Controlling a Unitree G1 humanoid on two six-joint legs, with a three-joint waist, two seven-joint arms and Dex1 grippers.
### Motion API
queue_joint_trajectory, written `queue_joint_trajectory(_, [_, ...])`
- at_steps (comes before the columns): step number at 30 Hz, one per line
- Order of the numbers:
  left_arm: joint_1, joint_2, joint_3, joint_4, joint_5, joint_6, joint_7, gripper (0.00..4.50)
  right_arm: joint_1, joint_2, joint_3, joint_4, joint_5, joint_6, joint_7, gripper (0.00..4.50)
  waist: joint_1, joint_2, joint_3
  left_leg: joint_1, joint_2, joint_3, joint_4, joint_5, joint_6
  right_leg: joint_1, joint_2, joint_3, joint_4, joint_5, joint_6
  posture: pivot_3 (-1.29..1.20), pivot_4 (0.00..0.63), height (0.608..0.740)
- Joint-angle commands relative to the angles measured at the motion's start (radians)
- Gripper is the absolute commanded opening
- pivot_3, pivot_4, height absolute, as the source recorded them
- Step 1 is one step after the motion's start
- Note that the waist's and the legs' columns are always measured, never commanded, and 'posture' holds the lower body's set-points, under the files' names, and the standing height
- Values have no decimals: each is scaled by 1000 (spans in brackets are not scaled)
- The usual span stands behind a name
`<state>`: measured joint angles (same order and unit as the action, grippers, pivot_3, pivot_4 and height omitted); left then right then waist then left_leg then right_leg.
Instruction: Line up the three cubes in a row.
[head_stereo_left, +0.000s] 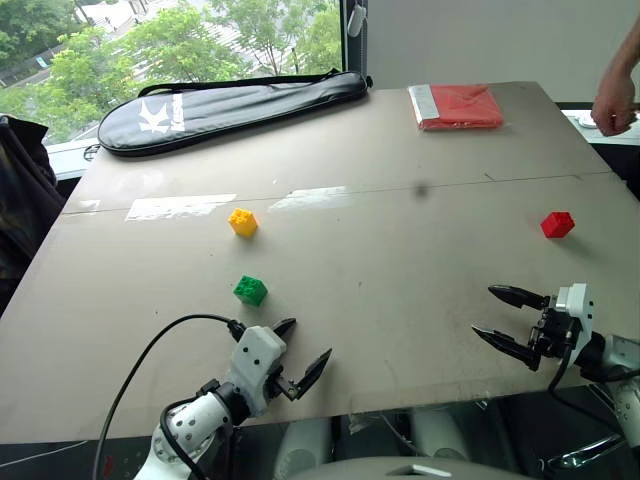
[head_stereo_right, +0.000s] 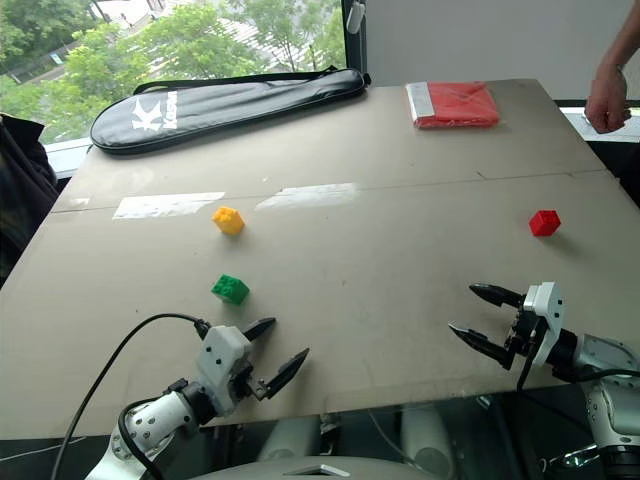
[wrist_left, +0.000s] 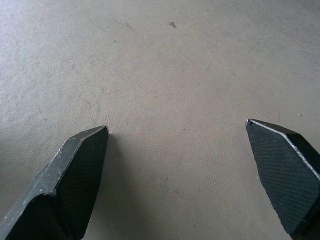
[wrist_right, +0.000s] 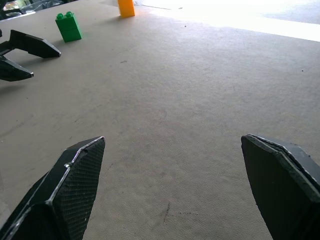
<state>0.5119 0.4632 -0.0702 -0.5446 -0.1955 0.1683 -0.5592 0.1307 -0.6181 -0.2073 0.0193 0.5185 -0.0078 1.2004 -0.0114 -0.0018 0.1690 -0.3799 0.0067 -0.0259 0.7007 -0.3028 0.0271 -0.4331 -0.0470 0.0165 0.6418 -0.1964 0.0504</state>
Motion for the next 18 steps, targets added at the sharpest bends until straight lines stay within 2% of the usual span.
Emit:
queue_joint_trajectory(1, [3,-6,-34,18,-1,24,-7,4479,7,-4,-18,-42,15,-6,-3,4500,0,0,0,0,0,0,0,0,0,0,0,0,0,0,0,0,150,701])
queue_joint_trajectory(18, [-39,-2,-32,32,-22,40,-31,4479,40,5,-19,-87,20,3,-48,4500,3,0,0,0,0,0,0,0,0,0,0,0,0,0,0,0,150,701])
